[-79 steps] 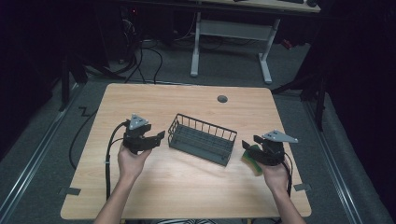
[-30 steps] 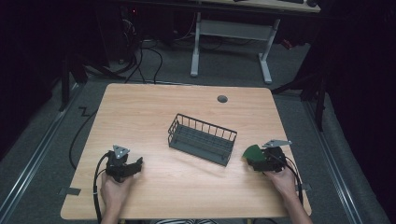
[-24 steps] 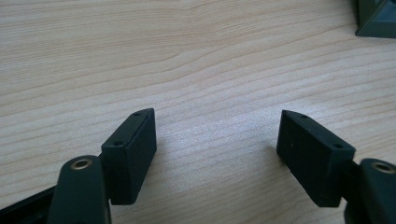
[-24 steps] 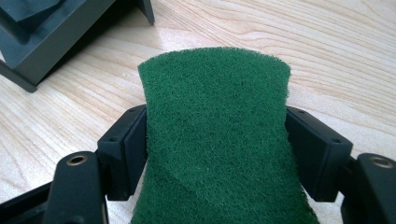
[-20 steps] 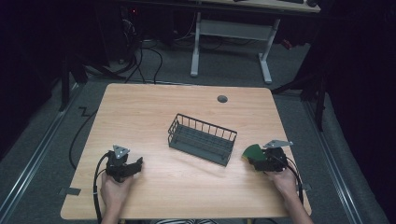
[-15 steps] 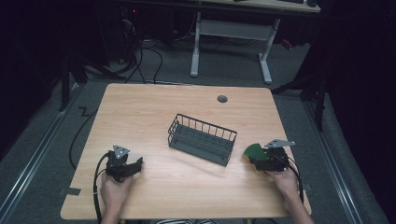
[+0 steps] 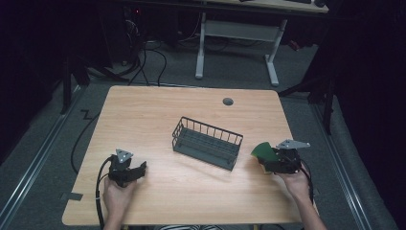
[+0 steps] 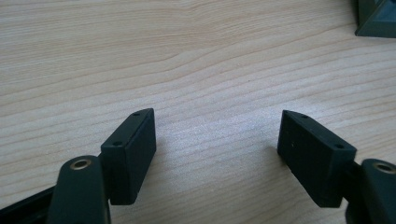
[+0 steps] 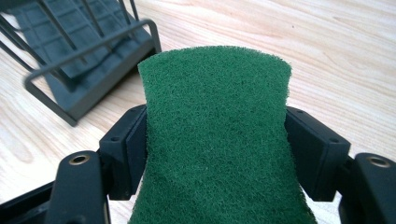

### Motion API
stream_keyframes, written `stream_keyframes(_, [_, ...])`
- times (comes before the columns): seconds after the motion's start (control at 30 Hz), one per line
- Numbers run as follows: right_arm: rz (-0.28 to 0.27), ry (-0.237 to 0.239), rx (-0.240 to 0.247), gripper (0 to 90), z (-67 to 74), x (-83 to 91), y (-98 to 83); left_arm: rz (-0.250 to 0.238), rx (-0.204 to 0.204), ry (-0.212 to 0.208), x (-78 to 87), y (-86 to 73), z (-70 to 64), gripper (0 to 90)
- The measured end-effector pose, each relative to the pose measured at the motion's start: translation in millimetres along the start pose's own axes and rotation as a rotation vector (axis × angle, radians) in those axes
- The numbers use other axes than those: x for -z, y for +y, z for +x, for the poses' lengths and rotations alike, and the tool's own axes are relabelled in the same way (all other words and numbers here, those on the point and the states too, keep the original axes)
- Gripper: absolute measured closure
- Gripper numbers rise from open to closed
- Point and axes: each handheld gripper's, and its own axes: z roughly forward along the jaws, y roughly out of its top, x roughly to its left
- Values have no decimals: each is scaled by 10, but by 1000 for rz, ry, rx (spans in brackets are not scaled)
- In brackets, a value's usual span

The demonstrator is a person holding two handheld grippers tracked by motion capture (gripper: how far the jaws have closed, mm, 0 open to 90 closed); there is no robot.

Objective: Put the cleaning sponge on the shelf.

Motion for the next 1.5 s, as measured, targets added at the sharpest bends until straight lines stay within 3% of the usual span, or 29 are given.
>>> stream_keyframes(0.37, [-56,15,20,294,27,180,210,-1,-2,0,-1,0,-2,285])
stream_keyframes(0.7, [-84,78,38,296,104,274,444,-2,-2,-1,-1,0,-2,285])
stream_keyframes(0.9, [-90,81,63,296,153,283,584,0,-5,-4,1,0,-2,292])
stream_keyframes(1.2, [-111,132,94,296,243,269,888,0,-6,-4,1,0,-3,291])
stream_keyframes(1.5, [-113,162,163,296,393,190,1195,-1,-7,-5,4,-4,-12,289])
